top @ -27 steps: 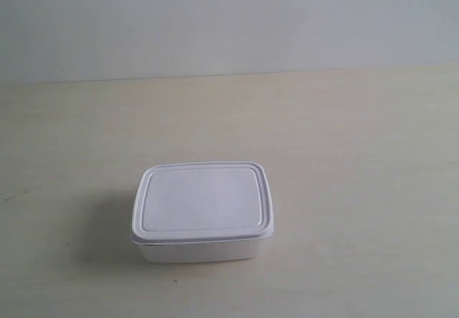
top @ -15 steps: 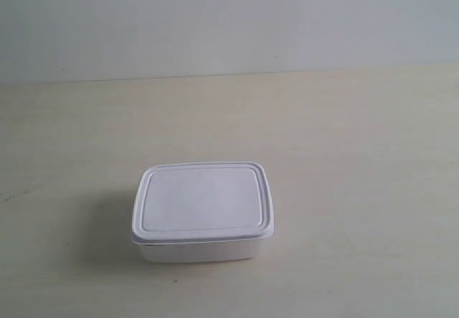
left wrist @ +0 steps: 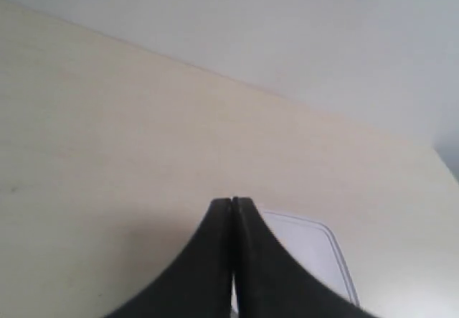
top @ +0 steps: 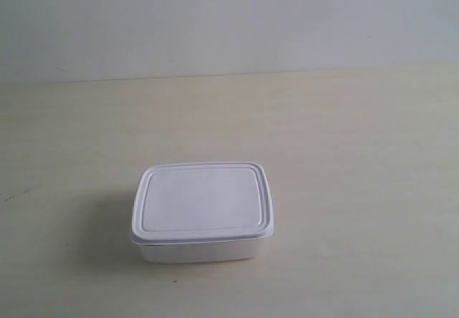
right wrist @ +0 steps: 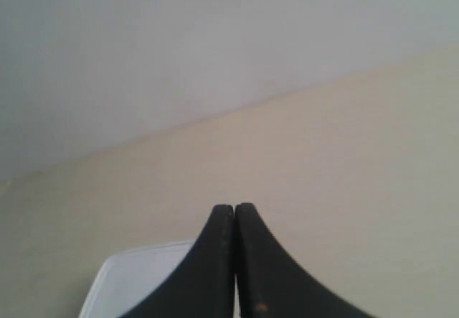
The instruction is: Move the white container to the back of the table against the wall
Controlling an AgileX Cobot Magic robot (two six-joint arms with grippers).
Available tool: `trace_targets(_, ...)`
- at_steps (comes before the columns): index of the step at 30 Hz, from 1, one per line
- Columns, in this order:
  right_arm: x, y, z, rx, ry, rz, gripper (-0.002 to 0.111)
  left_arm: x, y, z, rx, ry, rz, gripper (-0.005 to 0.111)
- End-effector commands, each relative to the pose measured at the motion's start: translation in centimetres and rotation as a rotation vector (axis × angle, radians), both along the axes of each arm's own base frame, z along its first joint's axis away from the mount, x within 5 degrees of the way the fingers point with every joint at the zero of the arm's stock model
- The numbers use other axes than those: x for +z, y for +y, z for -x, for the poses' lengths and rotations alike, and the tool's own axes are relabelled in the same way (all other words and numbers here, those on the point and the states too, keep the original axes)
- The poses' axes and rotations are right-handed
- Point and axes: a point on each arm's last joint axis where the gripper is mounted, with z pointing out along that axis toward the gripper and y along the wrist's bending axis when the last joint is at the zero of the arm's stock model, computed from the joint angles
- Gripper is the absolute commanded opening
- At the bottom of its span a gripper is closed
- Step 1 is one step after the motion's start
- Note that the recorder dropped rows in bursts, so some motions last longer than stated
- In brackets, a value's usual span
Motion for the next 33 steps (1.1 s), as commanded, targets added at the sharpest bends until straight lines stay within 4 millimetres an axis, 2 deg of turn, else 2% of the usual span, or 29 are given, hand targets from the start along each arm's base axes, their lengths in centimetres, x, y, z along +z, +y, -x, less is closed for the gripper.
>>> trace_targets(1, 1.9, 1.1, -5.0, -0.016, 0.208, 0.117, 0.0, 2.5, -0.2, -3.0, -0.093, 0.118, -0.078, 0.0)
trace_targets(3, 3.1, 1.7, -7.2, 0.002, 0.248, 0.162, 0.0, 2.9, -0.3, -4.2, -0.139, 0.17, -0.097, 0.0)
trace_targets(4, 3.6, 1.8, -7.6, 0.017, 0.246, 0.189, 0.0, 3.0, -0.4, -4.4, -0.154, 0.192, -0.096, 0.0)
trace_targets(7, 4.8, 2.3, -8.4, 0.069, 0.225, 0.225, 0.0, 2.6, -0.7, -4.8, -0.208, 0.285, -0.074, 0.0)
trace_targets(10, 5.2, 3.0, -8.7, 0.11, 0.244, 0.175, 0.0, 2.3, -1.0, -5.1, -0.229, 0.314, -0.029, 0.0)
trace_targets(18, 1.3, 5.8, -10.4, 0.33, 0.559, 0.1, 0.0, 2.0, -3.0, -4.3, -0.368, 0.373, 0.109, 0.0)
trace_targets(21, 0.3, 7.1, -10.8, 0.386, 0.603, 0.099, 0.0, 0.6, -4.1, -3.8, -0.412, 0.428, 0.13, 0.0)
trace_targets(27, -1.6, 10.7, -10.5, 0.499, 0.671, 0.143, 0.0, -3.5, -5.7, -2.7, -0.429, 0.536, 0.184, 0.0)
trace_targets(33, -4.9, 13.2, -10.6, 0.527, 0.762, 0.19, 0.0, -6.1, -6.7, -2.1, -0.434, 0.608, 0.257, 0.0)
